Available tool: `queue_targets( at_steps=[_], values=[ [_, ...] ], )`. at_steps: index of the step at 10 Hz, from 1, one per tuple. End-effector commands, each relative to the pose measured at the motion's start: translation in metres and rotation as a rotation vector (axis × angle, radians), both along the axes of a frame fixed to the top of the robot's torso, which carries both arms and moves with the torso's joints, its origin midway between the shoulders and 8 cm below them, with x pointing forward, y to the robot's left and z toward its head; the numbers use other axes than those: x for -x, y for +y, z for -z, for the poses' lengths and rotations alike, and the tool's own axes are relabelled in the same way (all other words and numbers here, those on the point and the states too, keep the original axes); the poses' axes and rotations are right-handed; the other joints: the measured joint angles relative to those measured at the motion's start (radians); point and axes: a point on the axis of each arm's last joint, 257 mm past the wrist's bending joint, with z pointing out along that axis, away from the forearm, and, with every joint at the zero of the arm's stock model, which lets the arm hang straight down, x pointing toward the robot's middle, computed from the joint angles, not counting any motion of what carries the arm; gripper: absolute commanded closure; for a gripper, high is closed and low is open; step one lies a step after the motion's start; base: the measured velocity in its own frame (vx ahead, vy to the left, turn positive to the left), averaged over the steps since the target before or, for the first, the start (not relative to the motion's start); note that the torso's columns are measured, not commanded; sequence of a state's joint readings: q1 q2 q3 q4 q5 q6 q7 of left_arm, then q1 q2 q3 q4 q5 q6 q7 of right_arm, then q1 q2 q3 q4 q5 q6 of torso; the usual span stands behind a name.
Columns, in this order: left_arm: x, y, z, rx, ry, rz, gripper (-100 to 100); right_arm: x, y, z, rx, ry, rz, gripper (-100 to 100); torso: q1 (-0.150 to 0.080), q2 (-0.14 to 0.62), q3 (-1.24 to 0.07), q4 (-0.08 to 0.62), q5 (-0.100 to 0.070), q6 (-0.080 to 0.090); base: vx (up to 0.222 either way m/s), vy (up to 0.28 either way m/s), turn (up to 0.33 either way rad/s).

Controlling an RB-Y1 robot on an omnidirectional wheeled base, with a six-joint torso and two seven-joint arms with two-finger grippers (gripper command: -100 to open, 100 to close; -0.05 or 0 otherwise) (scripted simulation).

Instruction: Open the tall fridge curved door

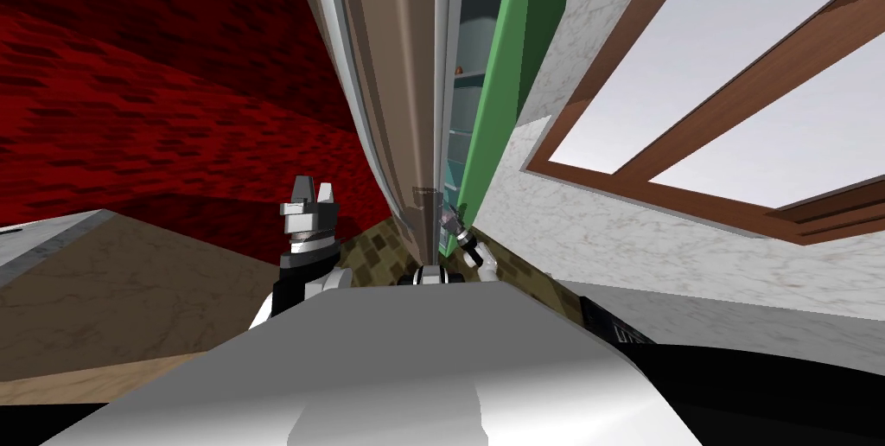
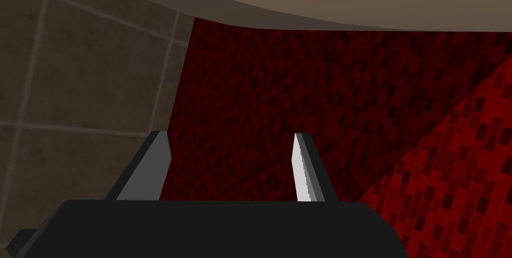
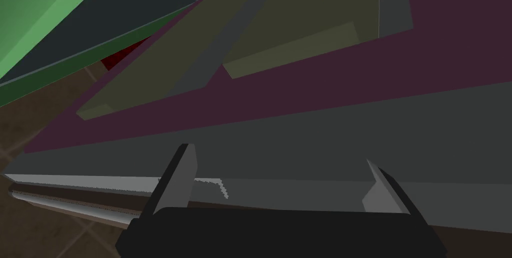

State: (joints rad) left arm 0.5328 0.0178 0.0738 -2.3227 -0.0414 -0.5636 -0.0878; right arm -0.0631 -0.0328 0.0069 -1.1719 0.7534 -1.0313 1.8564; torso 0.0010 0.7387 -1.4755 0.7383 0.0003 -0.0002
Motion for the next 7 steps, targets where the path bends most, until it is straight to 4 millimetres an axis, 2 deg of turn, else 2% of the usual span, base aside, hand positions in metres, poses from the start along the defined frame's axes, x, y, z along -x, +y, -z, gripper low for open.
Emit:
queue_targets(
  at_steps=[1,2,4,5,6,7],
  values=[
    [0.000,0.000,0.000,0.000,0.000,0.000,0,0.002,0.022,-0.005,-0.048,-0.007,-0.005,-100,-0.002,-0.001,0.000,0.000,0.000,0.000,-0.006,0.017,-0.024],
    [0.000,0.000,0.000,0.000,0.000,0.000,0,0.001,0.014,-0.003,-0.036,-0.004,0.001,-100,-0.001,-0.001,-0.001,0.000,-0.001,-0.002,0.000,0.000,0.000],
    [0.000,0.000,0.000,0.000,0.000,0.000,0,-0.015,0.015,-0.017,-0.037,-0.004,0.002,-100,0.001,-0.001,0.000,0.000,0.000,0.000,-0.015,0.030,-0.022],
    [0.000,0.000,0.000,0.000,0.000,0.000,0,-0.011,0.016,-0.013,-0.036,-0.007,0.001,-100,0.001,0.000,0.000,0.000,0.000,0.000,-0.012,0.020,-0.004],
    [0.000,0.000,0.000,0.000,0.000,0.000,0,-0.001,0.014,-0.005,-0.037,-0.004,0.002,100,-0.001,0.000,0.000,0.000,0.000,0.000,0.005,-0.016,0.029],
    [0.000,0.000,0.000,0.000,0.000,0.000,0,-0.006,0.015,-0.008,-0.038,-0.002,0.003,100,-0.003,-0.001,-0.001,-0.001,-0.001,0.000,0.004,-0.010,0.009]
  ],
)
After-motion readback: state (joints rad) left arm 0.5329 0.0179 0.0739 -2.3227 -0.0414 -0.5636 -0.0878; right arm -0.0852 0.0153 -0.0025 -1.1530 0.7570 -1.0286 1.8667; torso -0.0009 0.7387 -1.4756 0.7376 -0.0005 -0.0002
